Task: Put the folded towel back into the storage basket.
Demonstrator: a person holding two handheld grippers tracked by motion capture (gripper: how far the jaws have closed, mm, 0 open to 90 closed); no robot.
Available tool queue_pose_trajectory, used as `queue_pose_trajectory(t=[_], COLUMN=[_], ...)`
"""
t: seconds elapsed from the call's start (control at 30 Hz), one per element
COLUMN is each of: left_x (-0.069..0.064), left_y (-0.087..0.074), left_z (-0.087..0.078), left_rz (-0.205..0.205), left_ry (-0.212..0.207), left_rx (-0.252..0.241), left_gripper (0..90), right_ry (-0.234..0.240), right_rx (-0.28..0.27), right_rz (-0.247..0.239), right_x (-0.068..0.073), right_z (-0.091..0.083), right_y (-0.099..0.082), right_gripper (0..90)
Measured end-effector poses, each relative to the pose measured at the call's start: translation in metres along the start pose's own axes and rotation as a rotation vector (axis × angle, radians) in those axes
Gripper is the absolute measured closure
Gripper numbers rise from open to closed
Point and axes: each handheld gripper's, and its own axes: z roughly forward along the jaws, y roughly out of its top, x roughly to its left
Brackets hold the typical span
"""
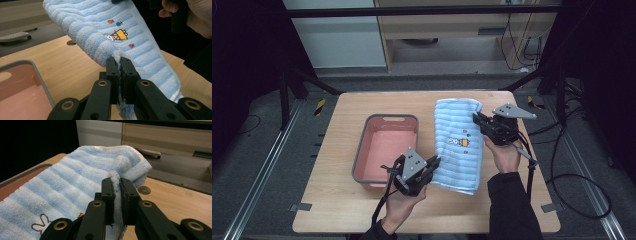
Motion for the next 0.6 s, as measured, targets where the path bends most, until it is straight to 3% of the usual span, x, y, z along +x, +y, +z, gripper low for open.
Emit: queue_pose_trajectory(t=[0.6], left_x=[0.03], left_y=[0.009], left_z=[-0.029], left_rz=[-0.006], left_ry=[0.039], left_rx=[-0.019], left_gripper=[85.9], right_ry=[0.025], right_rx=[-0.02], right_rz=[-0.016], right_x=[0.028], right_z=[0.018], right_y=[0.029], right_gripper=[82.5])
